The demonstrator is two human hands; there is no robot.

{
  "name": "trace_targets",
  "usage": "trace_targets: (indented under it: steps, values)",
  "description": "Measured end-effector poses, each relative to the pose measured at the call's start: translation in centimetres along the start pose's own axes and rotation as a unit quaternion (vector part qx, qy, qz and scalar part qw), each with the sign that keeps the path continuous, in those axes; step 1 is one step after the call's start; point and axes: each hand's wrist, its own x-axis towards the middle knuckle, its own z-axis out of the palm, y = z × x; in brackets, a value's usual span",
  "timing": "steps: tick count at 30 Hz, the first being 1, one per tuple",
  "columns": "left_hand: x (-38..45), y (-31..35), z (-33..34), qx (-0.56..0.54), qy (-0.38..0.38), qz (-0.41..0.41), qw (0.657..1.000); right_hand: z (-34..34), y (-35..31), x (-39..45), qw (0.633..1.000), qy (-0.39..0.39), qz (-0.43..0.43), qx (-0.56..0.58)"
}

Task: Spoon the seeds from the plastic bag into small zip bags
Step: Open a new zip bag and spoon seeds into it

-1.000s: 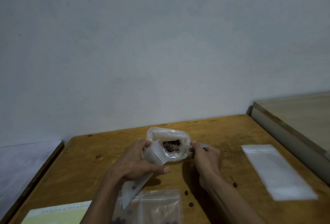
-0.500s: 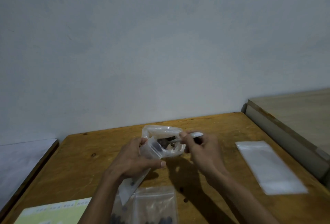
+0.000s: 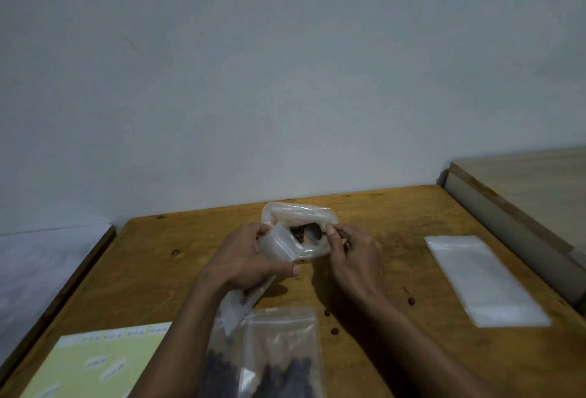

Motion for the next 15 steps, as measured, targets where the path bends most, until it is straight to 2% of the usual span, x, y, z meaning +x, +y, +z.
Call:
trace_targets:
  steps: [3, 8, 12, 15]
  values:
    - [-0.2, 0.0, 0.0, 0.011, 0.004, 0.014, 1.0, 0.4, -0.2, 0.2, 0.994, 0.006, 0.093, 0.049]
    - [-0.2, -0.2, -0.1, 0.01, -0.001, 0.04, 0.999, 0.5, -0.7, 0.2, 0.948, -0.017, 0.261, 0.179]
    - [-0.2, -0.2, -0.2, 0.024, 0.0, 0.022, 0.999, 0.1, -0.7, 0.7, 0.92, 0.013, 0.306, 0.246]
    - [-0.2, -0.5, -0.3, 0.032, -0.002, 0.012, 0.999, -1.0, -0.8, 1.2, 0.912, 0.021, 0.31, 0.269]
